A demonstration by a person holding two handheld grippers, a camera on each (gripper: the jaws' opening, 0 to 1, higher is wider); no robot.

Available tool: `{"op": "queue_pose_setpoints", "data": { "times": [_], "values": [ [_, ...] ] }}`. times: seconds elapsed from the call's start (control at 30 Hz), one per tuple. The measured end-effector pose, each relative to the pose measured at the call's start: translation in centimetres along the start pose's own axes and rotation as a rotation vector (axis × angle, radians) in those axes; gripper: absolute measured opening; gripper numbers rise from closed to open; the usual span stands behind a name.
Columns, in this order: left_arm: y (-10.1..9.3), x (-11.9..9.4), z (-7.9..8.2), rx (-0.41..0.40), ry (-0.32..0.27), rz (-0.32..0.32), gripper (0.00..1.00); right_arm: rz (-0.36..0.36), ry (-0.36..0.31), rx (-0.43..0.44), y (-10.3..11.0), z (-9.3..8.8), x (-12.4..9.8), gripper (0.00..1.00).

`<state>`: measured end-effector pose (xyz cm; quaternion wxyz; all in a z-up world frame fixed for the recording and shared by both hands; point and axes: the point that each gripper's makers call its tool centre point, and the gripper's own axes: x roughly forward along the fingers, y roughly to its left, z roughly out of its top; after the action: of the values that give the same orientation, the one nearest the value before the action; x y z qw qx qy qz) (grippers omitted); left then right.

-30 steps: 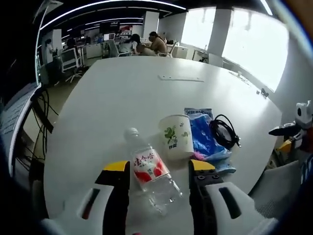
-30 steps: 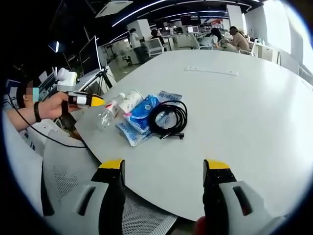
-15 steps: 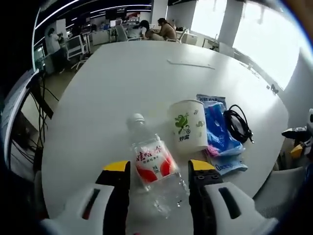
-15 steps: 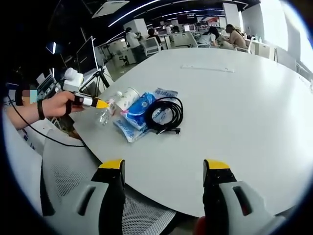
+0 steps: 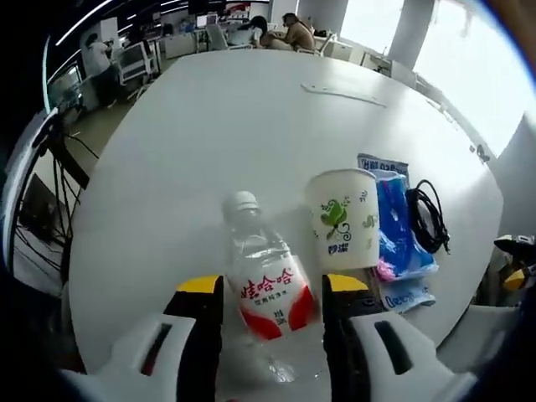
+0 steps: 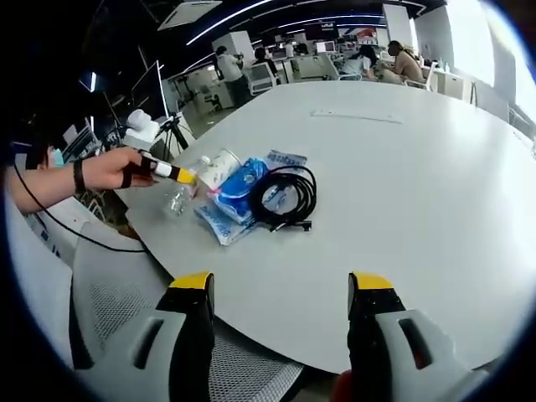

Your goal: Arrange the tabletop items into an orderly group along one side of the table until the central work area is clear of visible clutter.

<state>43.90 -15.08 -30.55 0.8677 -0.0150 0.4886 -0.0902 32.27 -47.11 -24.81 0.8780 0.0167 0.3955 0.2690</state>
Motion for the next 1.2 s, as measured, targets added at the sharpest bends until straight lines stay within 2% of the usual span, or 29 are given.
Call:
{"op": "queue_pose_setpoints", "data": {
  "times": [0.23, 0.43, 0.67, 1.2],
  "values": [
    [-0.1, 1.0, -0.7, -0.074, 0.048, 0.007, 0.46, -0.008, -0.004, -0.001, -0.3, 0.3, 0.0, 0.64],
    [-0.2, 1.1, -1.0, -0.098, 0.07, 0.014, 0.45, -0.007, 0.003, -0.007, -0.1, 0.2, 0.3, 0.64],
    [0.0, 0.7, -1.3, -0.154, 0.059, 0.004, 0.42, -0.002, 0.008, -0.005, 0.3, 0.0, 0.5, 0.64],
    [0.6, -0.2, -1.3, -0.14, 0.027, 0.004, 0.36, 0.011, -0.002, -0.003, 0.7, 0.4, 1.1, 0.64]
  ]
}}
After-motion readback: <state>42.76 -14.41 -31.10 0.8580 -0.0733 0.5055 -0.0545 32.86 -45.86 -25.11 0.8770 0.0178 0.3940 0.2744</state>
